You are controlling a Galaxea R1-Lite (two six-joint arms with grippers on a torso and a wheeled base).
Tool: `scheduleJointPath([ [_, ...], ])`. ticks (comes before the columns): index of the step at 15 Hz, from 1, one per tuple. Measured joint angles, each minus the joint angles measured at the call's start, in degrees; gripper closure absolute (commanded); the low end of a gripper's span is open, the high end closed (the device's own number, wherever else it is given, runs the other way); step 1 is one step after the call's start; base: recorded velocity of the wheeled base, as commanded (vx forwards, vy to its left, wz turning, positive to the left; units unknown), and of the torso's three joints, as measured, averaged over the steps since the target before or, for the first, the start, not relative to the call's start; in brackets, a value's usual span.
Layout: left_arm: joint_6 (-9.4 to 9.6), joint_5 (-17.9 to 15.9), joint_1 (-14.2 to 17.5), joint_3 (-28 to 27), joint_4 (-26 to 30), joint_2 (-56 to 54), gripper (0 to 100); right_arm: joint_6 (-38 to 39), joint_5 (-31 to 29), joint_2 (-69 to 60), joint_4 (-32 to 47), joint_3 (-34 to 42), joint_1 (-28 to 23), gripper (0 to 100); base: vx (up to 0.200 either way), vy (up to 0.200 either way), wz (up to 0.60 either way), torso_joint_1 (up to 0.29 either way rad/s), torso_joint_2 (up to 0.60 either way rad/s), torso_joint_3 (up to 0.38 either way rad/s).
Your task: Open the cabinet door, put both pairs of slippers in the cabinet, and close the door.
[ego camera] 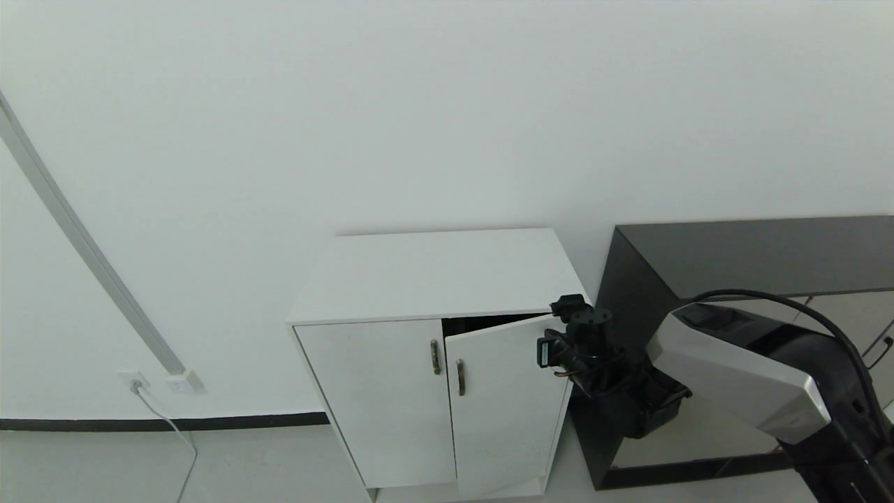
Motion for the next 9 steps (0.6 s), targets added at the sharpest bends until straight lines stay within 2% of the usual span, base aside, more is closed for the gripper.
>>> scheduleJointPath([
  [9, 0.01, 0.0, 0.0, 0.0, 0.0, 0.0, 100, 0.0, -1.4, 1.57, -0.18, -2.65, -0.22, 100, 0.0, 0.0, 0.0, 0.0, 0.0, 0.0],
])
